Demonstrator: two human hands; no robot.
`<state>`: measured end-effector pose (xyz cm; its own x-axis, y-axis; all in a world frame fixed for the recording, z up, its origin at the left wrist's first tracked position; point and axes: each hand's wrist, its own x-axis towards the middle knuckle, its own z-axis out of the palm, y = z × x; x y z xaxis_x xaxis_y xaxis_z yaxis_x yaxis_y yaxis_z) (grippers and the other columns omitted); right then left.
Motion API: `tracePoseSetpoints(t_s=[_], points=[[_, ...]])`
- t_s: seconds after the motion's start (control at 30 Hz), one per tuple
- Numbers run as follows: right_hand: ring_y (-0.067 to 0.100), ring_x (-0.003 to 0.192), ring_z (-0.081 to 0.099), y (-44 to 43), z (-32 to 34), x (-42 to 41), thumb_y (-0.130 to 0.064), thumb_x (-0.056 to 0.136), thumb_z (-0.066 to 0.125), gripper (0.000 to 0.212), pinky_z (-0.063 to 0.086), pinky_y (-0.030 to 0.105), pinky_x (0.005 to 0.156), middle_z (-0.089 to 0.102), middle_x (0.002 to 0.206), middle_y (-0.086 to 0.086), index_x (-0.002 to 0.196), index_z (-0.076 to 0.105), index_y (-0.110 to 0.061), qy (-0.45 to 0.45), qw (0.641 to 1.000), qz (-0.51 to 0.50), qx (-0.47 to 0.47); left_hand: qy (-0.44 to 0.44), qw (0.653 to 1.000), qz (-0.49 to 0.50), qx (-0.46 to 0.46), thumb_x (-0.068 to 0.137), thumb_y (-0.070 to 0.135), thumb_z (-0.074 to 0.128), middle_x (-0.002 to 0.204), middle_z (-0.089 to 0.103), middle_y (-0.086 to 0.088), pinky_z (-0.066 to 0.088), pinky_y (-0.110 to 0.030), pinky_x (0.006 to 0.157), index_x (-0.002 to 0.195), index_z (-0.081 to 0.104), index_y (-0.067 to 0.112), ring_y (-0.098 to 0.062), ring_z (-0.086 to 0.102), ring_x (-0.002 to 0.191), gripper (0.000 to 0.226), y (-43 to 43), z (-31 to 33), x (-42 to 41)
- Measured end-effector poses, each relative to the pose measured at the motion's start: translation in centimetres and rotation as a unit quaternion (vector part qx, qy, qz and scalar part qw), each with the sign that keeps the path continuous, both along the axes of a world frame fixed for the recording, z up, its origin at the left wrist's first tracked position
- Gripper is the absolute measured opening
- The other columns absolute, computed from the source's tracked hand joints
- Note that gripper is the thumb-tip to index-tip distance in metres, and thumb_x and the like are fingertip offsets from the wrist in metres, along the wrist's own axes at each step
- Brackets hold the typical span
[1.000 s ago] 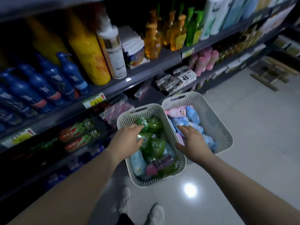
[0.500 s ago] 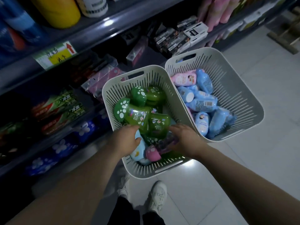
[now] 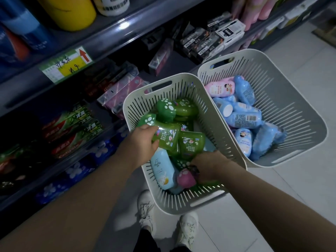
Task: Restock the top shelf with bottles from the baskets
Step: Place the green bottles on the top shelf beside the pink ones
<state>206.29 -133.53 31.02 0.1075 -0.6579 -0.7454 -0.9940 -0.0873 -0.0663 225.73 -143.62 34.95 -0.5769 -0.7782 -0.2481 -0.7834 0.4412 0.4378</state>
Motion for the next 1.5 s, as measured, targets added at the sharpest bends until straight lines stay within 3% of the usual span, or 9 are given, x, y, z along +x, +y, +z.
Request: tracePoseSetpoints(t_s=[0.2,0.3,0.4,0.53,0.7,0.9,1.13,1.33,1.5], points=[[0.019,0.097,0.064,-0.1,2.9,-2.4,-0.048,0.082,0.064,0.033,0.048,0.028,0.082,0.067,0.103,-0.005,0.110,0.061,-0.031,-0.125,0.982,-0.143,-0.019,-0.036,0.997,0.060,0.031,0.089,0.015,0.061,0.137,0.039,-0.013,0.040,-0.041,0.105,0.135,0.039,0.005,-0.028,0.045,0.122,0.053,-2.8,-0.3,-1.9],[0.001,0.064,0.059,-0.3,4.1,-3.4,-0.029,0.083,0.072,0.016,0.042,0.019,0.064,0.061,0.071,-0.015,0.083,0.056,-0.031,-0.267,0.920,-0.286,-0.023,-0.115,0.990,0.060,0.050,0.086,0.020,0.067,0.141,0.033,-0.021,0.035,-0.040,0.108,0.142,0.024,0.001,-0.034,0.035,0.130,0.073,-4.4,-1.7,-3.0],[-0.003,0.048,0.057,-0.3,4.9,-4.1,-0.026,0.082,0.074,0.015,0.042,0.011,0.049,0.065,0.060,-0.013,0.085,0.059,-0.027,-0.353,0.835,-0.421,-0.024,-0.198,0.976,0.051,0.074,0.087,0.026,0.065,0.143,0.033,-0.026,0.033,-0.043,0.110,0.149,0.004,0.001,-0.038,0.034,0.132,0.090,-5.8,-3.2,-3.6],[0.008,0.059,0.065,-0.1,5.0,-4.2,-0.025,0.081,0.075,0.018,0.050,0.018,0.053,0.070,0.080,0.002,0.095,0.065,-0.019,-0.377,0.762,-0.524,-0.045,-0.197,0.974,0.062,0.097,0.083,0.028,0.070,0.131,0.043,-0.023,0.045,-0.045,0.098,0.140,0.024,0.004,-0.037,0.050,0.117,0.078,-6.2,-4.2,-3.9],[0.010,0.051,0.062,-0.5,5.7,-4.0,-0.024,0.083,0.069,0.014,0.049,0.018,0.048,0.068,0.074,0.005,0.093,0.066,-0.014,-0.344,0.732,-0.585,-0.063,-0.120,0.984,0.053,0.121,0.072,0.033,0.079,0.122,0.039,-0.015,0.047,-0.043,0.095,0.123,0.044,0.010,-0.031,0.050,0.112,0.066,-6.2,-2.9,-3.4],[0.021,0.061,0.062,-1.1,10.2,-3.9,-0.028,0.084,0.066,0.016,0.051,0.032,0.064,0.067,0.074,0.009,0.085,0.064,-0.012,-0.355,0.717,-0.594,-0.083,0.016,0.991,0.091,0.099,0.065,0.019,0.082,0.086,0.058,0.006,0.042,-0.023,0.063,0.098,0.052,0.018,-0.018,0.059,0.083,0.045,-4.6,3.6,-3.3],[0.018,0.066,0.053,-2.5,20.8,-2.6,-0.048,0.070,0.051,0.035,0.041,0.031,0.065,0.060,0.072,0.001,0.077,0.059,-0.015,-0.380,0.723,-0.543,-0.193,0.067,0.991,0.108,0.028,0.061,0.022,0.085,0.094,0.060,0.004,0.052,-0.033,0.079,0.111,0.056,0.020,-0.020,0.061,0.090,0.058,-3.8,17.2,-2.7],[0.013,0.074,0.054,-3.9,32.1,-1.7,-0.034,0.084,0.060,0.032,0.040,0.029,0.063,0.060,0.089,0.002,0.105,0.056,-0.011,-0.430,0.705,-0.486,-0.285,0.103,0.984,0.133,-0.052,0.061,0.027,0.086,0.098,0.057,0.003,0.041,-0.027,0.066,0.112,0.047,0.023,-0.016,0.054,0.084,0.065,-3.2,31.1,-2.1],[0.017,0.088,0.059,-4.8,41.2,-1.2,-0.033,0.081,0.068,0.043,0.047,0.032,0.069,0.060,0.104,0.005,0.114,0.050,-0.012,-0.459,0.697,-0.431,-0.343,0.121,0.975,0.138,-0.121,0.058,0.033,0.089,0.104,0.056,0.005,0.047,-0.029,0.075,0.114,0.052,0.022,-0.016,0.055,0.092,0.068,-2.6,41.5,-0.9]])
